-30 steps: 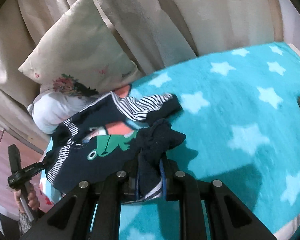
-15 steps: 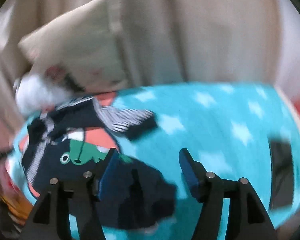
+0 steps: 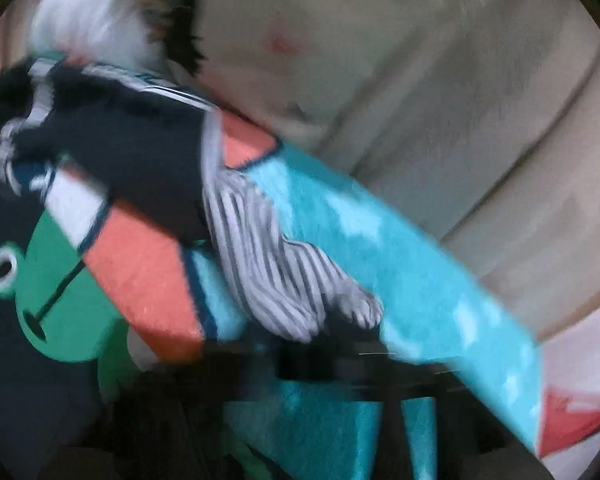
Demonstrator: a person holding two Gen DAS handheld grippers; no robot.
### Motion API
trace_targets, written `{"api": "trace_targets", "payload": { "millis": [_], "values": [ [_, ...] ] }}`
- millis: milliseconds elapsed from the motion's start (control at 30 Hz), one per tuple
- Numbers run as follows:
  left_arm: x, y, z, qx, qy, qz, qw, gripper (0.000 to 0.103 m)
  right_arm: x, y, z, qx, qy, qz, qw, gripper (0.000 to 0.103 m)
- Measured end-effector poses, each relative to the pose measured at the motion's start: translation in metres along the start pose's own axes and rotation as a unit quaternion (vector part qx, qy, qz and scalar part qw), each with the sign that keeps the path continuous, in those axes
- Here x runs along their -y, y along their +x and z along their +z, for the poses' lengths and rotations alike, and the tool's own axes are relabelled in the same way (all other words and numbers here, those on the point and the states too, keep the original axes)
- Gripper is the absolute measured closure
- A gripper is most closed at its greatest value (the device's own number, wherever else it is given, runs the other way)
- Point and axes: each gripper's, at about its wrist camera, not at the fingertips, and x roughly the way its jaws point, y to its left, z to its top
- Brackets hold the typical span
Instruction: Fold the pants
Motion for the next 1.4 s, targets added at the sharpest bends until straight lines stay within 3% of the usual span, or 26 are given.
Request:
{"api": "trace_targets", "payload": {
  "millis": [100,267,367,433,467,500,567,600,633,733,833,867,900,933,1033,1167,1267,1400],
  "values": [
    [-0.001,-0.003,0.002,0.004,-0.001,-0.005,1.0000,0.034,0.028,-0.029,0.008,0.002,0.067,0.072,0.995,0.092],
    [0.000,-0.007,0.010,0.004,0.000,-0.025,0.9997,0.034,0.074,-0.095,0.025,0.018,0.148,0.203,0.968,0.092],
    [0.002,-0.007,0.016,0.006,0.000,-0.026,0.9997,0.034,0.096,-0.112,0.034,0.025,0.173,0.225,0.958,0.091],
    [0.004,-0.004,0.018,0.003,0.001,-0.027,0.9996,0.034,0.108,-0.096,0.034,0.009,0.187,0.189,0.964,0.088],
    [0.005,-0.001,0.019,0.000,0.001,-0.028,0.9996,0.034,0.115,-0.082,0.035,-0.006,0.191,0.168,0.967,0.080],
    [0.006,0.001,0.019,-0.003,0.001,-0.028,0.9996,0.034,0.123,-0.059,0.028,-0.038,0.202,0.117,0.972,0.067],
    [0.009,0.006,0.018,-0.010,0.004,-0.026,0.9996,0.034,0.132,-0.024,0.011,-0.082,0.217,-0.005,0.973,0.063],
    [0.010,0.007,0.016,-0.013,0.004,-0.026,0.9996,0.034,0.136,-0.013,0.003,-0.093,0.215,-0.039,0.971,0.063],
    [0.010,0.008,0.016,-0.015,0.004,-0.026,0.9995,0.034,0.138,-0.006,-0.004,-0.095,0.215,-0.046,0.971,0.063],
    [0.010,0.009,0.015,-0.016,0.009,-0.018,0.9997,0.034,0.143,-0.011,-0.021,-0.052,0.250,0.000,0.967,0.063],
    [0.009,0.011,0.018,-0.014,0.006,-0.012,0.9998,0.034,0.129,-0.036,-0.020,0.026,0.231,0.007,0.972,0.063],
    [0.010,0.012,0.019,-0.014,0.005,-0.012,0.9998,0.034,0.123,-0.042,-0.018,0.049,0.218,0.010,0.975,0.061],
    [0.011,0.014,0.020,-0.016,0.006,-0.013,0.9998,0.034,0.117,-0.045,-0.017,0.062,0.206,0.025,0.976,0.053],
    [0.014,0.016,0.021,-0.017,0.008,-0.014,0.9997,0.034,0.110,-0.042,-0.013,0.057,0.190,0.045,0.979,0.048],
    [0.029,0.022,0.032,-0.020,0.033,-0.012,0.9992,0.034,0.096,-0.030,0.001,0.015,0.161,0.037,0.986,0.047],
    [0.057,0.033,0.053,-0.019,0.098,0.010,0.9950,0.033,0.080,-0.027,0.019,0.018,0.117,0.042,0.992,0.048],
    [0.079,0.050,0.068,-0.022,0.152,0.005,0.9881,0.032,0.068,-0.021,0.033,0.013,0.092,0.053,0.994,0.048],
    [0.094,0.070,0.076,-0.022,0.158,0.017,0.9871,0.032,0.066,-0.013,0.035,0.003,0.117,0.068,0.991,0.048]
  ]
}}
